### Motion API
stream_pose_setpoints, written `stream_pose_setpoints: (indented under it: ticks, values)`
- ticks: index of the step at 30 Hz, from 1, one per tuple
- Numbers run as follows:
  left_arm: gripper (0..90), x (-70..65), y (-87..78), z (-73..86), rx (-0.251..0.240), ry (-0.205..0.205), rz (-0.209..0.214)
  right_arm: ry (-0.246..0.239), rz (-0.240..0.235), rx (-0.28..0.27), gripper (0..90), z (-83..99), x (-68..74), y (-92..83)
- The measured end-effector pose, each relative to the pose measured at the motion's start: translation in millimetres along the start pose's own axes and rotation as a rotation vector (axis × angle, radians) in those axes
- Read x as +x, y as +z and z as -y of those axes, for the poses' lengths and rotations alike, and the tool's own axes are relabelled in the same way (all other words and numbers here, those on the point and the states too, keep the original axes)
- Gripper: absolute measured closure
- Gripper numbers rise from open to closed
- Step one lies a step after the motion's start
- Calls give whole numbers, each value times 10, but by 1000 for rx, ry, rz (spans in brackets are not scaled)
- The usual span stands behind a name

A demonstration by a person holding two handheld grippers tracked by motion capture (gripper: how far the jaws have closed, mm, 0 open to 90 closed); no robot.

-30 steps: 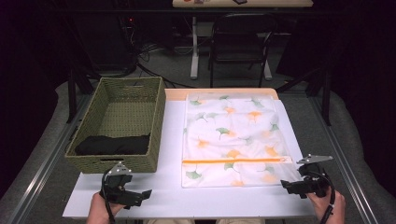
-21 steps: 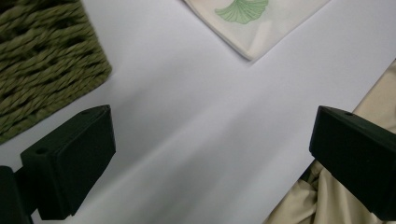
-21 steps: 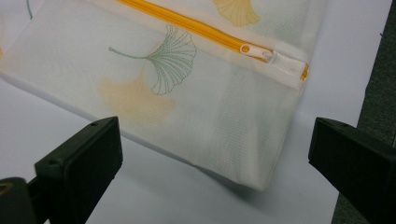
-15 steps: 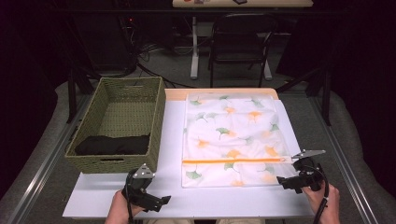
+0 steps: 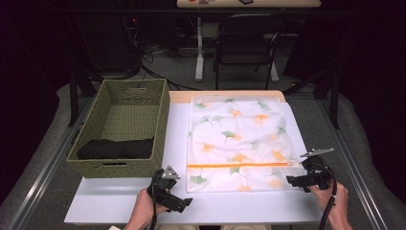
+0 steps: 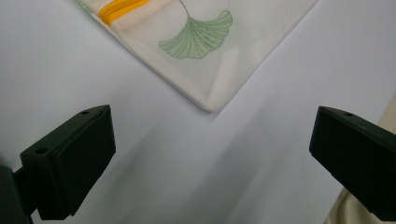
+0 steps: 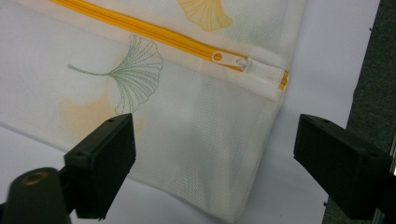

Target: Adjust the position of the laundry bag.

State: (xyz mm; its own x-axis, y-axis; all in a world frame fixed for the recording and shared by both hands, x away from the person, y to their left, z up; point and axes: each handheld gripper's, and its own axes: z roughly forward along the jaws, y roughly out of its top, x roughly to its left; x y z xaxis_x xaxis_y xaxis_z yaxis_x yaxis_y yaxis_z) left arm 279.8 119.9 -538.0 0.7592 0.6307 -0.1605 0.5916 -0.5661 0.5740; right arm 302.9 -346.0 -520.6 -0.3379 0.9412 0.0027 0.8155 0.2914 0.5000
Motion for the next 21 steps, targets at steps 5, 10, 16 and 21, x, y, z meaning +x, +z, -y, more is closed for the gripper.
stream_pose_setpoints:
  ticks: [5,10,16,21]
  values:
    - [18,-27,86,-44,16,22,-6,23,4,-9,196,17,-46,16]
    - [103,-40,119,-78,-3,34,-30,69,-20,-15,235,60,-111,36]
    - [248,-73,175,-98,0,46,-47,89,3,31,331,99,-124,108]
    - [357,-82,219,-98,-3,49,-75,94,23,34,399,113,-129,112]
